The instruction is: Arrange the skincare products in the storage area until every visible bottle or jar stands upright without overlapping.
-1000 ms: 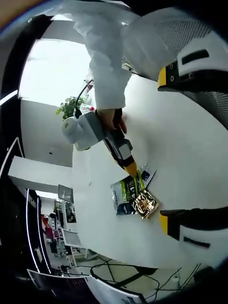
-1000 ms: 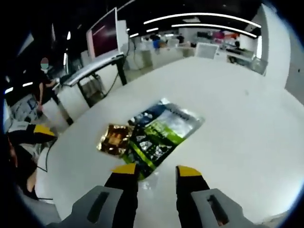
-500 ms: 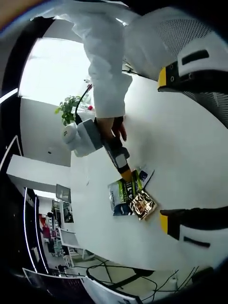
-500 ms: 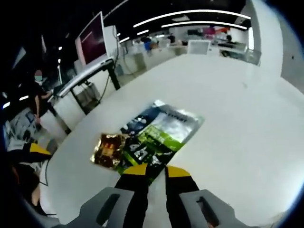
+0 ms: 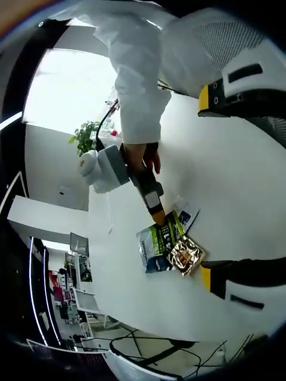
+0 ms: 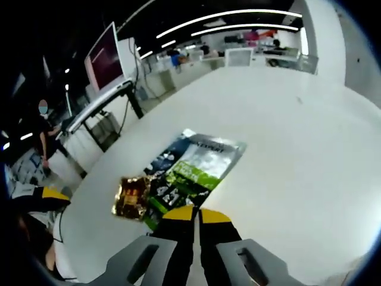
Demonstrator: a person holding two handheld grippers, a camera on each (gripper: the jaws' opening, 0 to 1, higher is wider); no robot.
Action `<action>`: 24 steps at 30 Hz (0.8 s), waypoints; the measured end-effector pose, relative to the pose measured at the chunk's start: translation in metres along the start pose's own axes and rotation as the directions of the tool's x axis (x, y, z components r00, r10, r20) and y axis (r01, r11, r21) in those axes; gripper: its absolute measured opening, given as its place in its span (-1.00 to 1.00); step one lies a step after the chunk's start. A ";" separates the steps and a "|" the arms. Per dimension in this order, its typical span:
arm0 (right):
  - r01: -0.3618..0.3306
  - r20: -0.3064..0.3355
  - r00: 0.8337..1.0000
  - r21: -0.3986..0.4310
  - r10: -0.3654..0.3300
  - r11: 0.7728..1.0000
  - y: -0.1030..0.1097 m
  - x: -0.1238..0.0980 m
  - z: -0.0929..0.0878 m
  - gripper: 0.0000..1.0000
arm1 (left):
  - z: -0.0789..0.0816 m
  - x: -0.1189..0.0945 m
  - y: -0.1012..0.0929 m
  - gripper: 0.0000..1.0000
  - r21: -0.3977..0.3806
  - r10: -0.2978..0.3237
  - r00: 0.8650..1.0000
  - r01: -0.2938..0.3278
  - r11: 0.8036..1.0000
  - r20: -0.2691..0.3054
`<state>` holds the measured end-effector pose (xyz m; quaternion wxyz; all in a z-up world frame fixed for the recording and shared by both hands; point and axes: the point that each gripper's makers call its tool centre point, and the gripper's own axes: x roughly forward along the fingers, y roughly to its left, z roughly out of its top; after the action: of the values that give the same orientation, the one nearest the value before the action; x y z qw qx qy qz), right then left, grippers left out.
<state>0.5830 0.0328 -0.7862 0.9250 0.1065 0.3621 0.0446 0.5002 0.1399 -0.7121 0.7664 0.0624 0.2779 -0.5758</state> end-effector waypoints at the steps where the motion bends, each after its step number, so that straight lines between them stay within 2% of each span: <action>1: -0.002 0.001 1.000 0.005 0.002 1.000 -0.002 -0.002 0.001 -1.00 | 0.002 0.002 0.004 0.87 -0.008 -0.004 1.000 0.004 1.000 0.007; 7: -0.009 0.007 1.000 0.012 0.009 1.000 0.001 -0.008 0.001 -1.00 | 0.022 0.018 0.052 0.59 -0.124 0.033 0.997 -0.025 0.992 0.067; 10: -0.005 0.010 1.000 0.004 0.005 1.000 0.003 -0.013 -0.001 -1.00 | 0.023 0.031 0.082 0.41 -0.143 0.052 0.998 -0.046 0.989 0.036; 12: -0.004 0.009 1.000 -0.001 0.004 1.000 0.000 -0.012 0.000 -1.00 | 0.023 0.039 0.095 0.27 -0.184 0.052 0.998 -0.047 0.982 0.020; 15: -0.005 0.008 1.000 0.002 0.005 1.000 -0.002 -0.012 0.000 -1.00 | 0.019 0.049 0.098 0.09 -0.279 0.026 1.000 -0.027 0.960 -0.006; 19: -0.005 0.009 1.000 0.005 0.005 1.000 -0.001 -0.016 -0.002 -1.00 | 0.011 0.063 0.105 -0.12 -0.308 0.036 0.999 -0.045 0.950 -0.035; 22: -0.005 0.008 1.000 0.008 0.005 1.000 -0.004 -0.014 -0.001 -1.00 | 0.007 0.068 0.106 -0.31 -0.352 0.030 0.998 -0.046 0.935 -0.049; 23: -0.004 0.009 1.000 0.008 0.004 1.000 -0.004 -0.014 -0.002 -1.00 | 0.006 0.070 0.106 -0.37 -0.384 0.025 0.999 -0.042 0.922 -0.048; 24: -0.004 0.008 1.000 0.009 0.004 1.000 -0.005 -0.014 -0.002 -1.00 | 0.006 0.071 0.106 -0.40 -0.395 0.024 0.999 -0.041 0.918 -0.049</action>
<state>0.5711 0.0259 -0.7792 0.9257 0.1116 0.3585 0.0446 0.6121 0.1120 -0.7664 0.7665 -0.0769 0.4040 -0.4934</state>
